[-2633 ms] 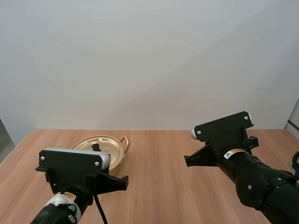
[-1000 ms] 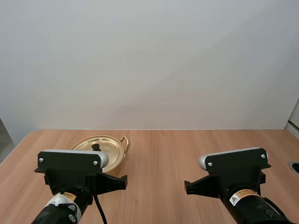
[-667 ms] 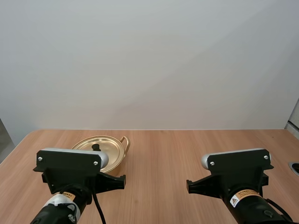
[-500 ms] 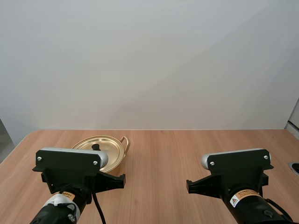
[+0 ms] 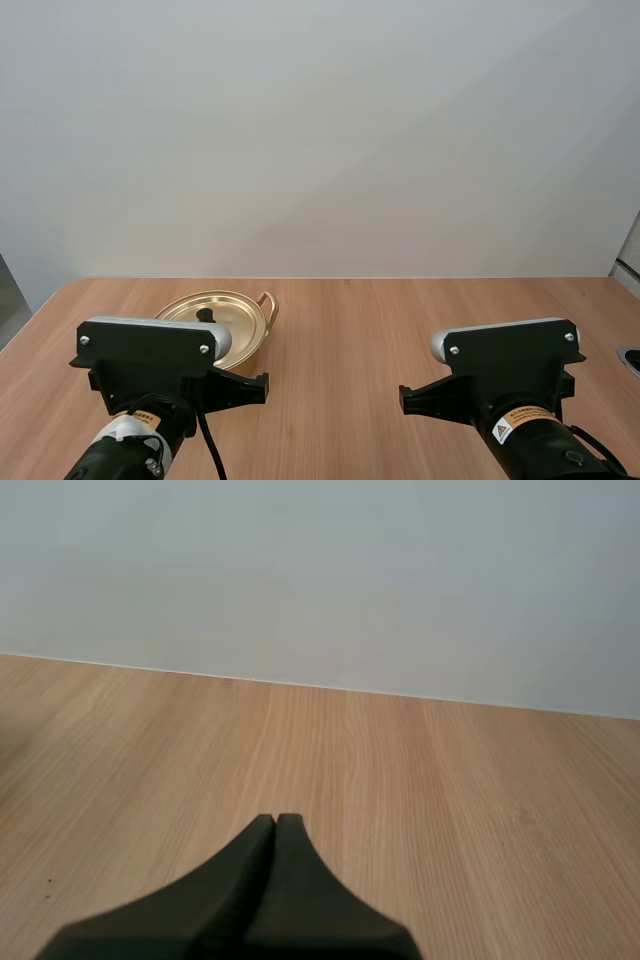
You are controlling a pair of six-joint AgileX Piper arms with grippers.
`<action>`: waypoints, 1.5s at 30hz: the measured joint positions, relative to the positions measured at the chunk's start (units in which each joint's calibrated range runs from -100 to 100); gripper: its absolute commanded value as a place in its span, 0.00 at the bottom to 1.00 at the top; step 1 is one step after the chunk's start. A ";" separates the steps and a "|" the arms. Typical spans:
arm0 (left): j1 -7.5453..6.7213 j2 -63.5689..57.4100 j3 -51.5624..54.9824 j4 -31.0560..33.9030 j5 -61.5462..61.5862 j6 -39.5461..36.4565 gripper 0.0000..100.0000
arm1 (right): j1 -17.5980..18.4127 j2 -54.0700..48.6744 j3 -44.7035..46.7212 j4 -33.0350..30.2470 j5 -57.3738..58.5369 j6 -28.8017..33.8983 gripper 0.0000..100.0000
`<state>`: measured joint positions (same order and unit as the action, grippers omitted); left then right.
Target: Open the pot, put the car inside, and close it
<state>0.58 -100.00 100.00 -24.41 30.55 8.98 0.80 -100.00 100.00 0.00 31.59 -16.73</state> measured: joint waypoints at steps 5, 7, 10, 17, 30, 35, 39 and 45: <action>0.00 0.00 0.00 0.00 0.00 0.00 0.00 | 0.00 0.00 0.00 0.00 0.00 0.00 0.00; 0.00 0.00 0.00 0.00 0.00 0.00 0.00 | 0.00 0.00 0.00 0.00 0.00 0.00 0.00; 0.00 0.00 0.00 0.00 0.00 0.00 0.00 | 0.00 0.00 0.00 0.00 0.00 0.00 0.00; 0.00 0.00 0.00 0.00 0.00 0.00 0.00 | -0.32 0.00 0.00 0.37 0.00 0.00 0.00; 0.00 0.00 0.00 0.00 0.00 0.00 0.00 | -0.49 0.00 0.00 0.37 0.00 0.00 0.00; 0.00 0.00 0.00 0.00 0.00 0.00 0.00 | -0.49 0.00 0.00 0.37 0.00 0.00 0.00; 0.00 0.00 0.00 0.00 0.00 0.00 0.00 | -0.49 0.00 0.00 0.37 0.00 0.00 0.00; 0.00 0.00 0.00 0.00 0.00 0.00 0.00 | -0.49 0.00 0.00 0.37 0.00 0.00 0.00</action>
<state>0.58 -100.00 100.00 -24.41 30.55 8.98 0.31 -100.00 100.00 0.37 31.59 -16.73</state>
